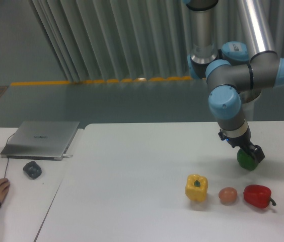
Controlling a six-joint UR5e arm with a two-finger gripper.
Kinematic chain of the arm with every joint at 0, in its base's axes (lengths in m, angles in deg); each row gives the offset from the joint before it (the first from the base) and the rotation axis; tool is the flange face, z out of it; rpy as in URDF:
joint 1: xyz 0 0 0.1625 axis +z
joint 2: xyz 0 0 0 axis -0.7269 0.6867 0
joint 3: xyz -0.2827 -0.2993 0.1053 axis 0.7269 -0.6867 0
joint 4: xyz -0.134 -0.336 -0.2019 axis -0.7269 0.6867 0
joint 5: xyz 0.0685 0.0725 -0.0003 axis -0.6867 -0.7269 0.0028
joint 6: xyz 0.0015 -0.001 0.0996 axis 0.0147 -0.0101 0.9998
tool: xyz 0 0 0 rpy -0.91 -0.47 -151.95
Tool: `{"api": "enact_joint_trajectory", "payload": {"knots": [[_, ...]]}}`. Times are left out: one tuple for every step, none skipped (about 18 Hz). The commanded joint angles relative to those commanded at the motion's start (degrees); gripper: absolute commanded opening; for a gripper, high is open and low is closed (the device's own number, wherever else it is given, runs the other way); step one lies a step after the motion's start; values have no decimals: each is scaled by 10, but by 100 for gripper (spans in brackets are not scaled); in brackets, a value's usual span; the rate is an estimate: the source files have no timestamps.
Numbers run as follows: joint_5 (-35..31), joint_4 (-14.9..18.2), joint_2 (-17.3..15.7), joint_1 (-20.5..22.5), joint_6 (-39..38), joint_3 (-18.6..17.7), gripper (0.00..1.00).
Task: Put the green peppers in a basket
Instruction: 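Hold the green pepper raised, then carry it away from the other peppers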
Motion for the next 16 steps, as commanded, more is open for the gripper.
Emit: {"api": "enact_joint_trajectory", "payload": {"knots": [[-1,0,2,0,0,0,100],[-2,0,3,0,0,0,100],[-5,0,4,0,0,0,100],[-15,0,4,0,1,-2,100],[-21,0,4,0,0,-2,100],[-25,1,4,0,0,-2,99],[-26,1,4,0,1,-2,89],[-26,2,4,0,0,-1,80],[-27,3,4,1,1,-1,71],[-27,3,4,0,1,-1,60],[-28,4,4,0,0,-1,51],[-30,4,4,1,0,1,41],[-30,5,4,1,0,2,36],[-30,8,3,1,0,7,34],[-30,11,1,3,1,14,34],[-30,21,-1,4,2,28,34]]}}
